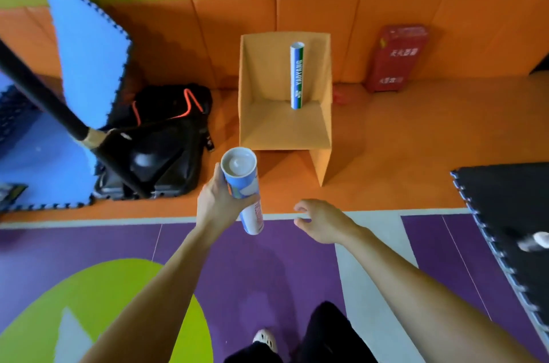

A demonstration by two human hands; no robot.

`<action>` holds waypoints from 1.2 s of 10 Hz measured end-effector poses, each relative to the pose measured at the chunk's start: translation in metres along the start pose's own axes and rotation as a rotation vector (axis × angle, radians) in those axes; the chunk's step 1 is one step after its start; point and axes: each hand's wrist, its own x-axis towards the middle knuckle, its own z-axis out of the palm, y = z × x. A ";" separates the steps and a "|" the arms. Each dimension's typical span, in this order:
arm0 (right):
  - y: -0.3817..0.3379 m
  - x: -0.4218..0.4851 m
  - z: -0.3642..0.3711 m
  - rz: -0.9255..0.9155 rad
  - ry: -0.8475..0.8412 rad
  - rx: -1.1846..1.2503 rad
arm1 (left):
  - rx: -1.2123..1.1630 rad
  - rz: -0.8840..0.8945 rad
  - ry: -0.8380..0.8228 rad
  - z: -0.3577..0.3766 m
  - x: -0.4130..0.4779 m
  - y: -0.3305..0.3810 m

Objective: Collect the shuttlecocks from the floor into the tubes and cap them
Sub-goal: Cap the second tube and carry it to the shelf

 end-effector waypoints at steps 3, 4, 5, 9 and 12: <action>0.067 0.215 -0.113 0.066 0.052 -0.012 | -0.044 -0.047 -0.088 0.080 0.245 0.015; 0.082 0.286 -0.157 0.110 0.035 -0.012 | -0.015 -0.070 -0.098 0.095 0.309 0.030; 0.094 0.356 -0.203 0.140 -0.030 0.001 | -0.012 -0.098 -0.081 0.114 0.374 0.036; 0.131 0.582 -0.320 0.130 0.078 0.040 | -0.007 -0.240 -0.095 0.228 0.636 -0.018; 0.126 0.705 -0.386 0.105 0.365 0.004 | 0.008 -0.256 -0.199 0.284 0.768 -0.037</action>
